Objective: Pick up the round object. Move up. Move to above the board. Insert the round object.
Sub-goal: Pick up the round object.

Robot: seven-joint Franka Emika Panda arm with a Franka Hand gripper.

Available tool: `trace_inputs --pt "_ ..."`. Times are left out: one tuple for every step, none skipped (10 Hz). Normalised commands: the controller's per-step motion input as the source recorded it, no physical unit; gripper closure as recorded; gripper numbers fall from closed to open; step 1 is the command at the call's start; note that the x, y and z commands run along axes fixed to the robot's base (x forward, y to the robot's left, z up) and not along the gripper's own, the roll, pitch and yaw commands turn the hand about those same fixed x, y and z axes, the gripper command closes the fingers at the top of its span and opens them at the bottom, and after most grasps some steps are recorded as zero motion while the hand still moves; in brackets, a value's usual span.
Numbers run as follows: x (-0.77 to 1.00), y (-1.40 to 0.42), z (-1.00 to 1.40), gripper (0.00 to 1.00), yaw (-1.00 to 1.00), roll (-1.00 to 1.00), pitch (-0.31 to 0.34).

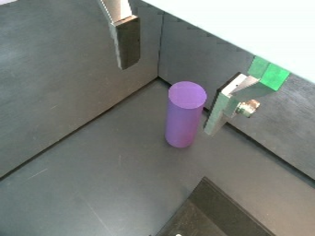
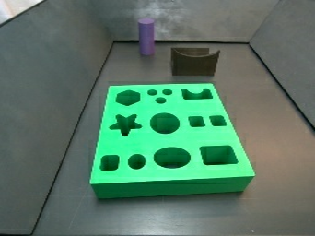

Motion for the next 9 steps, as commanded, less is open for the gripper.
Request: trace_inputs --pt "0.0 0.01 -0.02 0.0 0.0 -0.03 -0.027" --pt "-0.03 0.1 -0.06 0.0 0.0 -0.02 0.0" --pt "-0.07 0.37 -0.1 0.0 0.01 -0.06 -0.024" --pt "-0.09 0.47 -0.19 0.0 0.08 -0.05 -0.087" --pt "-0.09 0.53 -0.31 0.0 0.14 -0.03 -0.16" --pt "0.0 0.44 -0.41 0.0 0.16 -0.01 -0.187" --pt "-0.12 0.25 -0.43 0.0 0.05 0.0 -0.203" --pt "-0.11 0.19 -0.34 0.0 0.03 0.0 -0.156" --pt "0.0 0.0 -0.06 0.0 0.0 0.0 0.0"
